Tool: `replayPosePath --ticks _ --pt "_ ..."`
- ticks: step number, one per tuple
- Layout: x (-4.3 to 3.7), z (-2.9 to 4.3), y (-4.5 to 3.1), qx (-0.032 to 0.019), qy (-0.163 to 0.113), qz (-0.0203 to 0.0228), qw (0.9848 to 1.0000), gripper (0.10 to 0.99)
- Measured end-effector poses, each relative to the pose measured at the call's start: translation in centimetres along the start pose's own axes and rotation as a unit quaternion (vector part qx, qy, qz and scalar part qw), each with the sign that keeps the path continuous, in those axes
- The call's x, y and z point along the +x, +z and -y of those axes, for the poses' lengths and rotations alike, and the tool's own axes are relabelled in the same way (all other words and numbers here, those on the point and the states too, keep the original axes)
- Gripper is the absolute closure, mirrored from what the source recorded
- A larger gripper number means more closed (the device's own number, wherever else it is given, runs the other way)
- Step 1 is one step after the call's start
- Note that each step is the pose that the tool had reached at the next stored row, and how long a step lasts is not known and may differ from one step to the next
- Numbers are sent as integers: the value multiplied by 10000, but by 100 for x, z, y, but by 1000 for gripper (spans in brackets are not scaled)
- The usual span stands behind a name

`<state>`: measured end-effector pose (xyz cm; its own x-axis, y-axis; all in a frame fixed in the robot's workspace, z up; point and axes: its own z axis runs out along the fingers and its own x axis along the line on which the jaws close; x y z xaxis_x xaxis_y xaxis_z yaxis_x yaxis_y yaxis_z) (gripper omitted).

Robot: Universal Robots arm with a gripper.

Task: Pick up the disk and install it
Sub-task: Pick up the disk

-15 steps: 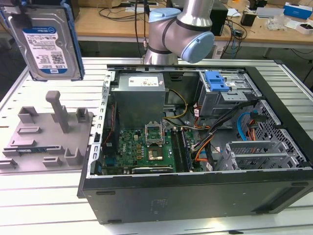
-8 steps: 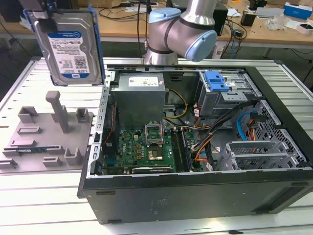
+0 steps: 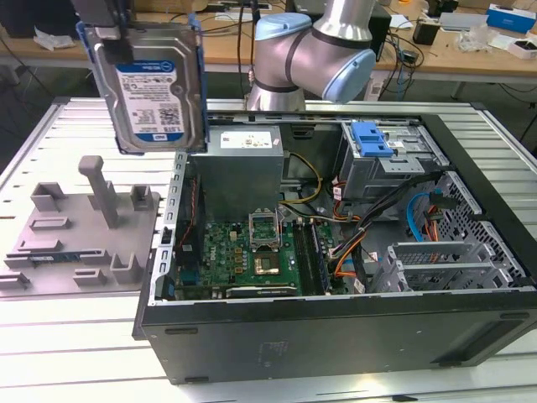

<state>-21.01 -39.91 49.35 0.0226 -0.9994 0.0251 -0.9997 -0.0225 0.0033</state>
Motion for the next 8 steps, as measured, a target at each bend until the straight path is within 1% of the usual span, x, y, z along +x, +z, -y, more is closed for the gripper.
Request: replayPosePath --ticks 1,2,4,5,7,8 --pt "15 36 0 0 1 0 10000 722" --pt "39 94 1 0 0 0 10000 722" --pt "72 176 1 0 1 0 10000 722" --pt "100 242 1 0 -1 0 10000 722" --pt "133 320 2 0 1 0 10000 722" --pt "156 378 3 0 0 0 10000 722"
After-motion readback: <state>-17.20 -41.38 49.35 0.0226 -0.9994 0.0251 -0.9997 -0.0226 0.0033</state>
